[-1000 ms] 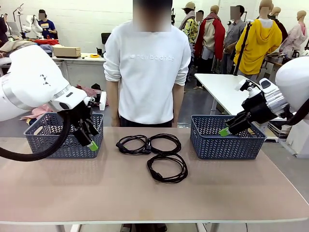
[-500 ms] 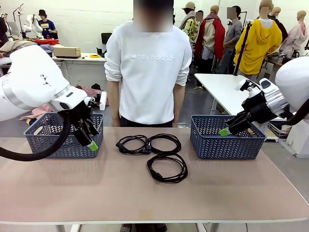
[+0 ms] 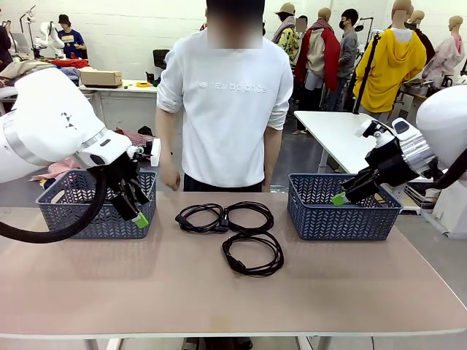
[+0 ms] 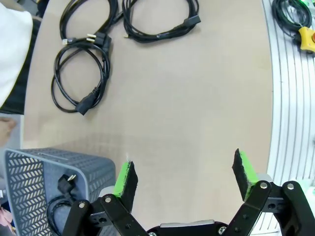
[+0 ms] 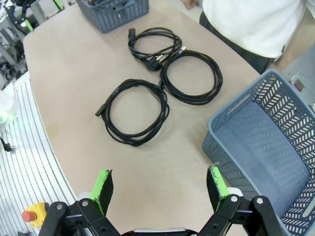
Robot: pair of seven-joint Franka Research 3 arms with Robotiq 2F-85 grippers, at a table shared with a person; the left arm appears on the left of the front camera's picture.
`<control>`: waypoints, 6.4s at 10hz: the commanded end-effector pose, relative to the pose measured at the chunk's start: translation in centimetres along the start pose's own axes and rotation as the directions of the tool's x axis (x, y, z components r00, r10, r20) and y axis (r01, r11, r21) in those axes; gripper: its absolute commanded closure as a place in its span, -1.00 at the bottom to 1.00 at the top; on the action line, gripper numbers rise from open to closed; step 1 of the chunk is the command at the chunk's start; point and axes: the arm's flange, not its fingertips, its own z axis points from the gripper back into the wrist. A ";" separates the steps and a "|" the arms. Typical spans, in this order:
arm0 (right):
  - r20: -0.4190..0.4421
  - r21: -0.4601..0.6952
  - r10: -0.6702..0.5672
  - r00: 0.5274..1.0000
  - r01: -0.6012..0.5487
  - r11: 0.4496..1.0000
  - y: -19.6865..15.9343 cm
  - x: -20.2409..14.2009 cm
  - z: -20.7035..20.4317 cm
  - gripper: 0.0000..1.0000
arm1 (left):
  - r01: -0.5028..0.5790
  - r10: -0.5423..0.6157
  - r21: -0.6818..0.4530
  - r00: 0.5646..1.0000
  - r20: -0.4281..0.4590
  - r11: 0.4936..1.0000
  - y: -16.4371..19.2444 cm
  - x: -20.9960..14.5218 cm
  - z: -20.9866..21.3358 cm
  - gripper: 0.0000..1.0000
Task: Organize the cables according to human instructions.
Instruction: Pick up a bundle of cables and place it in the basket indicated by the human.
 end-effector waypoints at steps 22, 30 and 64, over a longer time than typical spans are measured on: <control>0.026 0.015 0.020 0.999 -0.020 1.000 -0.3 0.1 -0.1 -1.00 | 0.198 -0.210 -0.069 0.937 -0.278 0.978 8.3 10.8 -8.0 -1.00; 0.026 0.015 0.020 0.999 -0.020 1.000 -0.3 0.1 -0.1 -1.00 | 0.161 -0.179 -0.086 0.942 -0.282 0.983 10.8 12.6 -13.4 -1.00; 0.026 0.015 0.020 0.999 -0.020 1.000 -0.3 0.1 -0.1 -1.00 | 0.174 -0.237 -0.191 0.891 -0.388 0.966 15.7 10.9 -23.4 0.62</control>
